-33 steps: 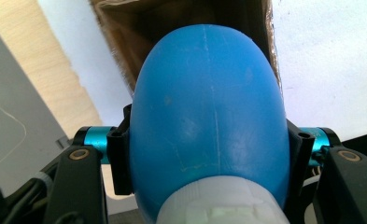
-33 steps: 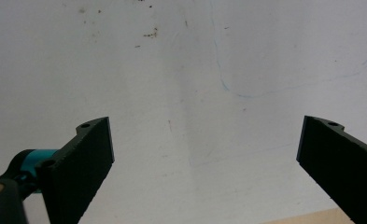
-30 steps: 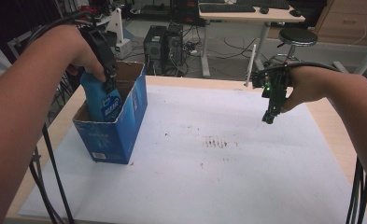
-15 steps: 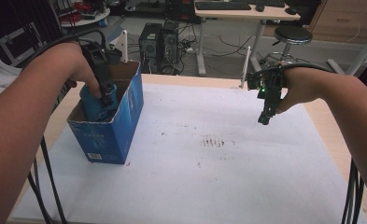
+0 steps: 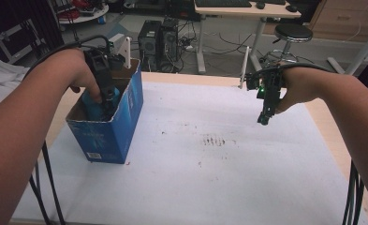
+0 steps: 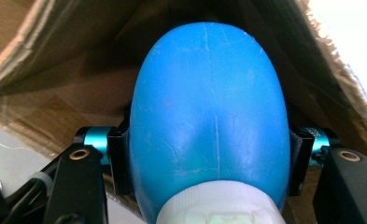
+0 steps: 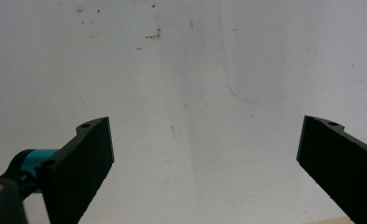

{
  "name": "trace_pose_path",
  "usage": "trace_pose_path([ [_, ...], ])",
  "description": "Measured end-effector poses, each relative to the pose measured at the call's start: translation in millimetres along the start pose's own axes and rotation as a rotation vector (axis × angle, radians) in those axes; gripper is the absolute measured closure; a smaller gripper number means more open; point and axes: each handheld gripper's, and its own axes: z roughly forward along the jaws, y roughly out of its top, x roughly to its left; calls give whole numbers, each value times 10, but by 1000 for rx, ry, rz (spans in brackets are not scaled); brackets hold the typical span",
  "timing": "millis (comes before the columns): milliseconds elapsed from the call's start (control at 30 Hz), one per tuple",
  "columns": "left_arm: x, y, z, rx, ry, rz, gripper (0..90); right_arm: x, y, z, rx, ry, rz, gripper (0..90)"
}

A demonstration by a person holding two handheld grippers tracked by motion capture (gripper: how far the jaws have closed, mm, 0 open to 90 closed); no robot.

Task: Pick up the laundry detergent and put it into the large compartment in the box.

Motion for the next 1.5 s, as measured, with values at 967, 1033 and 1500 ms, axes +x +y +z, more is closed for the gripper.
trace_pose_path([
  [967,32,-10,68,-33,-45,58,353,21,21,-7,-6,1,-1,29],
  [1033,34,-17,64,-31,-47,51,324,23,15,-9,-6,2,2,29],
  [1500,-9,-16,-77,-35,-28,61,254,41,-2,-10,-8,5,0,29],
])
